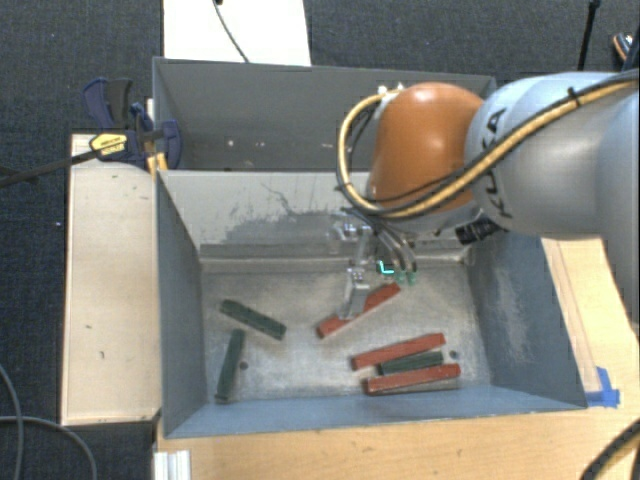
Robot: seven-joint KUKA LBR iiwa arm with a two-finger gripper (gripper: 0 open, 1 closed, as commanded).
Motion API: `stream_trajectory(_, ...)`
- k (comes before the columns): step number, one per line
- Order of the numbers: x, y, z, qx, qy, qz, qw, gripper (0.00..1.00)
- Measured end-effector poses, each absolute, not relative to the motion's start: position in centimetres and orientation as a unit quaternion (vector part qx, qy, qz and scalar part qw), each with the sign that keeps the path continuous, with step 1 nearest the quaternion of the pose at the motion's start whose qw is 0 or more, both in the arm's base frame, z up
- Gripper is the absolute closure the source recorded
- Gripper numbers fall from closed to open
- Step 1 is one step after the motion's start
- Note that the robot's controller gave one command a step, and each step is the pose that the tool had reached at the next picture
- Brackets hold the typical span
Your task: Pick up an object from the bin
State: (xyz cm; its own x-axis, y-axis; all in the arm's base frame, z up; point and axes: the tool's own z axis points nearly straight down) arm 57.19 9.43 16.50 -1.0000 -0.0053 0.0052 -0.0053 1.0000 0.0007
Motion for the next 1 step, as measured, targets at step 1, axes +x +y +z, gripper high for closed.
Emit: stream_trajectory(1, 56.01, 4.86, 6.66, 0.064, -0.998, 0.0, 0.003, 0.0)
